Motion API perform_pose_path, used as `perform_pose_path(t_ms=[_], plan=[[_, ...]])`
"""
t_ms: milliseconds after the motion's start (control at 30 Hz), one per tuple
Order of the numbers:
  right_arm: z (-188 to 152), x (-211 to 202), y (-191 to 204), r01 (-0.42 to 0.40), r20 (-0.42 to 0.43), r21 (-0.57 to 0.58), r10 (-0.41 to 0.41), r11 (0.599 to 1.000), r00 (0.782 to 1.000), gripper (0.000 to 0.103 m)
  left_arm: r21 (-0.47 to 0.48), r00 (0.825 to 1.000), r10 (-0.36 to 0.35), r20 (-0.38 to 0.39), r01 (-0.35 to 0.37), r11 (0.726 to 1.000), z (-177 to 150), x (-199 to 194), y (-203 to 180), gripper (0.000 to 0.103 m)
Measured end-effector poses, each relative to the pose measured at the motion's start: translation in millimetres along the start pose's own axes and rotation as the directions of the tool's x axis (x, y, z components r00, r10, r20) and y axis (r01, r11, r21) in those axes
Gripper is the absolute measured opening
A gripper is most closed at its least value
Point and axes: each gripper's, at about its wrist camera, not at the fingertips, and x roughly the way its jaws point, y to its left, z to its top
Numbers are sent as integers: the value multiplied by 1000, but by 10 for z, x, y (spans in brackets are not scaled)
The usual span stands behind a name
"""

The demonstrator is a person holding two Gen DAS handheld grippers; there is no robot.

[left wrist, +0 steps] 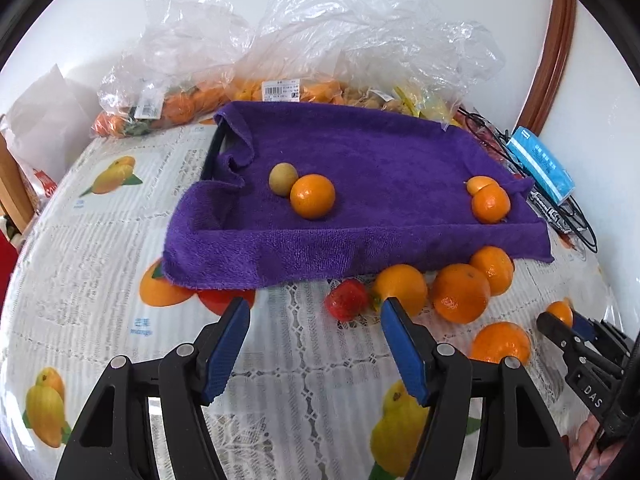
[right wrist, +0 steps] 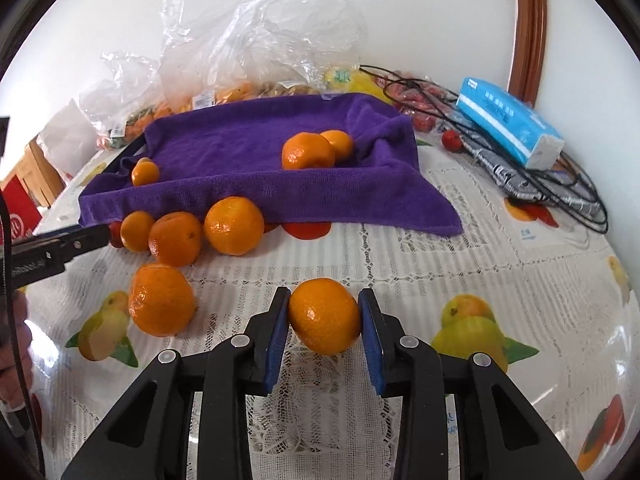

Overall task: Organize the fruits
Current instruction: 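Move the left tool to the small red fruit while the right tool reaches an orange, then close the left tool on the red fruit while the right tool closes on the orange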

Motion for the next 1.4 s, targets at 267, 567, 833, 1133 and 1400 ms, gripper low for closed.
perform_pose_path(t_ms=[267, 567, 833, 1133, 1400], plan=[[8, 89, -81, -54, -32, 48, 55, 997, 998, 34, 18, 999, 23, -22, -23, 1000, 38, 172, -32, 50], [114, 207, 50, -34, -46, -15, 33, 999, 998, 33, 63, 997, 73, -8, -72, 995, 40, 216, -119, 29], [101, 206, -40, -93, -41, 29, 94, 995, 995, 33, 57, 997, 71, -4, -70, 996, 45, 221, -109, 28], [100, 211, 9, -65, -45, -1, 65, 998, 997, 34, 43, 997, 81, 4, -81, 996, 35, 207, -113, 25], [105, 210, 32, -55, -46, -14, 54, 998, 997, 35, 12, 998, 58, -3, -58, 998, 68, 153, -92, 23]])
